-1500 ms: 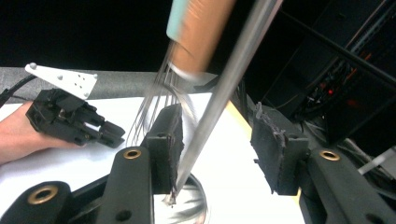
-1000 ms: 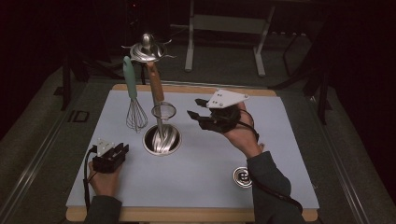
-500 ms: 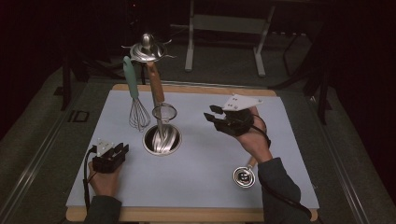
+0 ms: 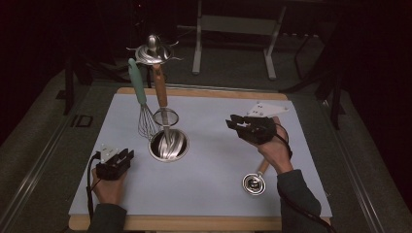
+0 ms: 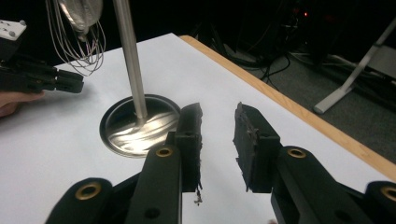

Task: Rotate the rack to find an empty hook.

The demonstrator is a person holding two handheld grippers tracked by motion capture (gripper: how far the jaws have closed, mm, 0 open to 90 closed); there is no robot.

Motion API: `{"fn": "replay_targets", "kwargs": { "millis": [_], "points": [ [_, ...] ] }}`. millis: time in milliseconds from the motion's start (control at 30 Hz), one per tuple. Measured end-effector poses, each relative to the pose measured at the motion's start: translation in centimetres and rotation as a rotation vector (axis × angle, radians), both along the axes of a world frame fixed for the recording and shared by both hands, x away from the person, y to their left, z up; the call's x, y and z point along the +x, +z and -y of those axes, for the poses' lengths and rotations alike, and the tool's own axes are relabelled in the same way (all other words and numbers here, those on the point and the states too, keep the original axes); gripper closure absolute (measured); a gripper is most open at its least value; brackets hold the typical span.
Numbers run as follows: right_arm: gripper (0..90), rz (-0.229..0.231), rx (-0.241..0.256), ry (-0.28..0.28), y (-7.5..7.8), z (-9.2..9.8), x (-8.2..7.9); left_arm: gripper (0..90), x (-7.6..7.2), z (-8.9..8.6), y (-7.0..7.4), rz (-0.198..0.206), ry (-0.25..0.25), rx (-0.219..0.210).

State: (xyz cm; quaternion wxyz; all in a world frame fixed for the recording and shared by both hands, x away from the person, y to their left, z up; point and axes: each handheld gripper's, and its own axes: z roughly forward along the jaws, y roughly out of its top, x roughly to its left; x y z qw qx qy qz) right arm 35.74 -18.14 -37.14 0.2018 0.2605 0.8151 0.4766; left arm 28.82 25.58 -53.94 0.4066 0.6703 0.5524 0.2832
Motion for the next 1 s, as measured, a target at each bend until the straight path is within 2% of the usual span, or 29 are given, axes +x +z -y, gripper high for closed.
{"fn": "replay_targets", "kwargs": {
  "millis": [300, 433, 533, 667, 1000],
  "points": [
    [72.5, -0.038, -0.001, -0.012, -1.4, 0.9, 0.2, 72.6, 0.0, -0.1, 0.0, 0.000, 0.000, -0.003],
    [73.0, -0.056, -0.006, -0.036, -2.0, 1.5, 0.0, 72.5, 0.0, 0.0, 0.0, -0.001, 0.002, -0.002],
    [73.4, -0.057, -0.029, -0.053, -2.4, 1.8, -0.1, 72.5, 0.0, 0.0, 0.0, -0.001, 0.003, -0.003],
    [77.6, -0.061, -0.088, -0.103, -3.2, 2.3, -0.4, 72.5, -0.1, 0.0, 0.0, 0.006, 0.007, -0.006],
    [87.6, -0.117, -0.107, -0.168, -5.5, 4.4, -0.9, 72.6, -0.1, -0.1, 0.0, 0.012, 0.009, -0.013]
  ]
}}
